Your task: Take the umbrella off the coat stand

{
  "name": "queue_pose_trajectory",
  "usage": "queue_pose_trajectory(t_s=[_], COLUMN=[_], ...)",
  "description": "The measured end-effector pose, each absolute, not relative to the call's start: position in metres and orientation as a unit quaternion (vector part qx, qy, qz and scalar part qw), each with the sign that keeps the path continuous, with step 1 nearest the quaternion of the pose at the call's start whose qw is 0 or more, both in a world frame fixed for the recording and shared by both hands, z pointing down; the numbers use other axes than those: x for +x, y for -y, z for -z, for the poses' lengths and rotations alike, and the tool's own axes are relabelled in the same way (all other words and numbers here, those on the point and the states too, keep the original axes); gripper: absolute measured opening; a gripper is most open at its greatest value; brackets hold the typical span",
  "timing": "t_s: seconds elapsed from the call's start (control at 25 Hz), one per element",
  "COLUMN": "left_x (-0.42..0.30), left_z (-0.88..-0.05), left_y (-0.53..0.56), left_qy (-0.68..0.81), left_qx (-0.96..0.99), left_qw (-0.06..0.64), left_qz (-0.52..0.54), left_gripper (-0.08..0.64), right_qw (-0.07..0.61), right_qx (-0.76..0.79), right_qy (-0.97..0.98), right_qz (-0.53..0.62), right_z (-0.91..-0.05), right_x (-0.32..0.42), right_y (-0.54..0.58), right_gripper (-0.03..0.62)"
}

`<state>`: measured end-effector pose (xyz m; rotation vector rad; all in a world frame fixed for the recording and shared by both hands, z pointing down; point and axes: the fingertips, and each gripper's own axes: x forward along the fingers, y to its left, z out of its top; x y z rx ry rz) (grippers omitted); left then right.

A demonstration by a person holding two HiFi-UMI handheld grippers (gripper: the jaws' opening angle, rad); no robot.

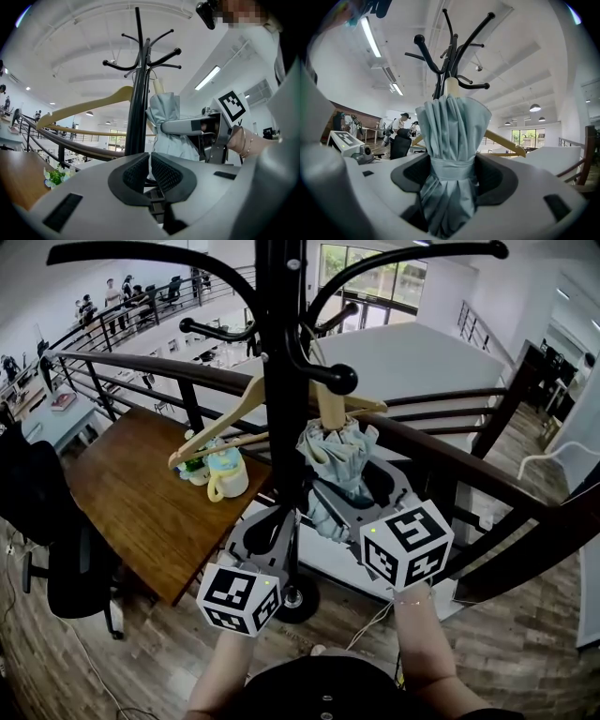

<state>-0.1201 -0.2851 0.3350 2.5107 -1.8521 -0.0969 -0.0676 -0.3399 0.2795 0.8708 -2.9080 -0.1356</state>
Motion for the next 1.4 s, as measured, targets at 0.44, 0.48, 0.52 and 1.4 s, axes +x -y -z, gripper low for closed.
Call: queue_pose_trajectory(t_s=[0.44,0.48,0.52,1.4], left_x=[-0.127,-0.127,-0.127,-0.125], left_z=[-0.329,-0.329,-0.329,-0.305], left_y=[0.286,0.285,0.285,0.288], left_qy=[0.592,0.591,0.590,0.583], left_qx=[0.805,0.806,0.806,0.810], left_qw=[0.007,0.007,0.007,-0.017], left_qz=[0.038,0.037,0.037,0.058], left_gripper=[0.028,0.028,0.028,0.028], right_qw=[0.040,0.038,0.036,-0.007], right_qx=[0.300,0.301,0.303,0.320], right_qy=[0.951,0.951,0.951,0.944], right_qz=[0.058,0.057,0.057,0.082], right_z=[-0.277,-0.277,-0.277,-0.232], right_x=[-0.065,-0.064,-0.063,-0.051], right_y=[0.335,0.335,0.335,0.341], right_gripper=[0.284,0.284,0.284,0.284])
